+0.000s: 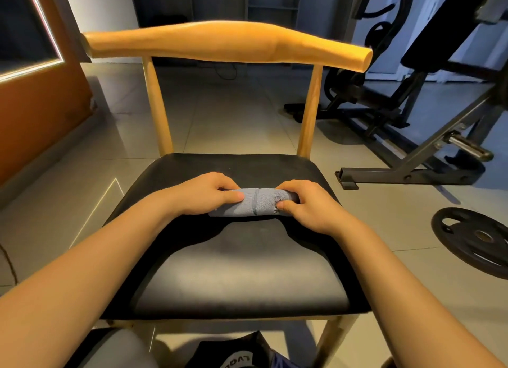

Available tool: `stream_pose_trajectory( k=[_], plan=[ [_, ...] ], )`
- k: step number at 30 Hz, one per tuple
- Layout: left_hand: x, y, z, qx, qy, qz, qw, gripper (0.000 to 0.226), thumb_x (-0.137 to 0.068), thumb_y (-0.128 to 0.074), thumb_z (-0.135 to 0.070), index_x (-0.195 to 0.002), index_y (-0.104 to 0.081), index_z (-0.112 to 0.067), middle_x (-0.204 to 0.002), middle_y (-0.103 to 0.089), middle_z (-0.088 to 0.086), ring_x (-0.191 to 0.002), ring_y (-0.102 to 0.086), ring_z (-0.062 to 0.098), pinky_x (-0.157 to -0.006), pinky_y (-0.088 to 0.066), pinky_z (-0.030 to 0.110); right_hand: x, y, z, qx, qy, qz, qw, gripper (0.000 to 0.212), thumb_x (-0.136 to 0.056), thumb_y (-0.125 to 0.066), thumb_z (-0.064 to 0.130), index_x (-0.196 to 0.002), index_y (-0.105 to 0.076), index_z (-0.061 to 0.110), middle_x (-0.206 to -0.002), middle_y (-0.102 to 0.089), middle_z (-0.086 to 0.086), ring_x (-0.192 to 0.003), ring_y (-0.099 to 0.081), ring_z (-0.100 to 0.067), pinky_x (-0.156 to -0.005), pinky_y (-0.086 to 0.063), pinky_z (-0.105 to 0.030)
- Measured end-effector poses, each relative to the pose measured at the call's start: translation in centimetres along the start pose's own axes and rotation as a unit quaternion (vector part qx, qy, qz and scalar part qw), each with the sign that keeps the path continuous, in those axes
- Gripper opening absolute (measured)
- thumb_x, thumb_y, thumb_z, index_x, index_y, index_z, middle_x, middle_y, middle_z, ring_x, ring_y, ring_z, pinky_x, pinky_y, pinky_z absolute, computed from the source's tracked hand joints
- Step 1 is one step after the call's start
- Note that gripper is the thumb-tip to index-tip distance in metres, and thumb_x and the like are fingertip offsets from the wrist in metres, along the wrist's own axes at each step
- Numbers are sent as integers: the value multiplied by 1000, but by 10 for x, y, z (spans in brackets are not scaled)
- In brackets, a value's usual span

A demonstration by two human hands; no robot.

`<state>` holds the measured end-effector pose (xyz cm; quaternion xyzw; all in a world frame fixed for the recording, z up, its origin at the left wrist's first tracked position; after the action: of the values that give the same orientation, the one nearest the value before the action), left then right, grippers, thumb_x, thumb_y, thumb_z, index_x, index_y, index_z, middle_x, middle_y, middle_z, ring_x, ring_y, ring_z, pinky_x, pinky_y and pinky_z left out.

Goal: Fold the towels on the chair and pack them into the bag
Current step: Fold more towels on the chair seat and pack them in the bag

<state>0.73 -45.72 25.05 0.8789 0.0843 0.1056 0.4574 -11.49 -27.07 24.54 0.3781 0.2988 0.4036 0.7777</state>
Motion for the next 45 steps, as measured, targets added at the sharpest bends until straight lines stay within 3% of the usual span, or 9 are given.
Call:
stream_pose_trajectory(
  k=[2, 5, 11, 19, 25, 31, 36, 40, 45],
  plan=[
    [-3, 3, 2, 23, 32, 34, 999, 25, -101, -59, -40, -80, -73, -42, -89, -69, -21, -91, -61, 7, -82, -44, 24, -3, -1, -1, -6, -13, 12, 1000, 13, -98, -61, 24, -108, -70, 22, -97, -68, 8, -91, -61, -12, -80, -51, -32],
    [-10, 10, -2, 16, 58, 62, 996, 21, -101, -61, -36, -89, -77, -28, -83, -67, -16, -77, -56, 4, -73, -41, 21, -6, -4, 0, -11, -27, 26, 999, 13, -102, -56, 25, -104, -66, 18, -94, -64, 5, -88, -59, -16, -75, -47, -31],
    [-22, 17, -1, 80, 137, 102, 982, 27, -90, -77, -27, -111, -73, -12, -106, -74, 6, -91, -65, 17, -86, -50, 32, -7, -8, 3, 43, -38, 72, 996, 39, -108, -33, 46, -98, -58, 17, -96, -60, 0, -90, -56, -21, -86, -44, -41],
    [-18, 17, 3, 125, 128, 157, 971, 24, -82, -84, -25, -95, -76, -6, -89, -74, 10, -82, -67, 21, -78, -52, 34, -2, -5, 3, 29, -22, 50, 998, 36, -108, -39, 38, -89, -59, 14, -89, -56, -1, -87, -54, -21, -83, -47, -43],
    [-7, 9, 3, 102, 44, 90, 990, 29, -82, -86, -28, -102, -72, -12, -95, -77, 6, -88, -71, 21, -86, -54, 38, 13, -5, 11, 11, -7, 31, 999, 27, -107, -44, 35, -105, -62, 14, -139, -52, -1, -124, -49, -20, -102, -41, -36],
    [19, 12, -11, 44, -62, 26, 997, 27, -90, -78, -35, -117, -73, -37, -104, -77, -9, -97, -72, 13, -94, -57, 46, 30, 3, 22, -20, -28, -4, 999, 24, -100, -58, 35, -116, -56, 18, -135, -55, -1, -118, -54, -21, -96, -48, -39],
    [53, 24, -59, -21, -160, 63, 985, 32, -90, -77, -29, -121, -74, -32, -111, -74, -20, -104, -68, 2, -95, -55, 36, 48, 28, 45, -145, -7, -47, 988, 54, -88, -75, 43, -134, -53, 26, -139, -54, 12, -129, -50, -2, -104, -39, -26],
    [75, 17, -97, -27, -222, 112, 968, 32, -89, -79, -24, -119, -75, -34, -105, -75, -18, -98, -70, 9, -90, -55, 35, 74, 29, 67, -283, -55, 121, 950, 70, -83, -79, 37, -144, -51, 20, -134, -66, 2, -124, -61, -7, -108, -44, -31],
    [91, 3, -117, -19, -258, 141, 956, 31, -88, -80, -19, -116, -76, -32, -102, -75, -18, -95, -71, 6, -87, -55, 26, 117, 21, 74, -182, -81, 215, 956, 46, -87, -78, 35, -127, -64, 17, -120, -70, -7, -112, -67, -25, -102, -52, -52]
  ],
)
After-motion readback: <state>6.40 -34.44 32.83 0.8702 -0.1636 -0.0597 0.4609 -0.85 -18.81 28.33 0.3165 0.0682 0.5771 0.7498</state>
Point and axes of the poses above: each hand's wrist, its own x-axis away from the middle knuckle, its own y-axis out of the back of the hand, z = x × y, the point moved 5 cm from there along -x, towards the middle knuckle
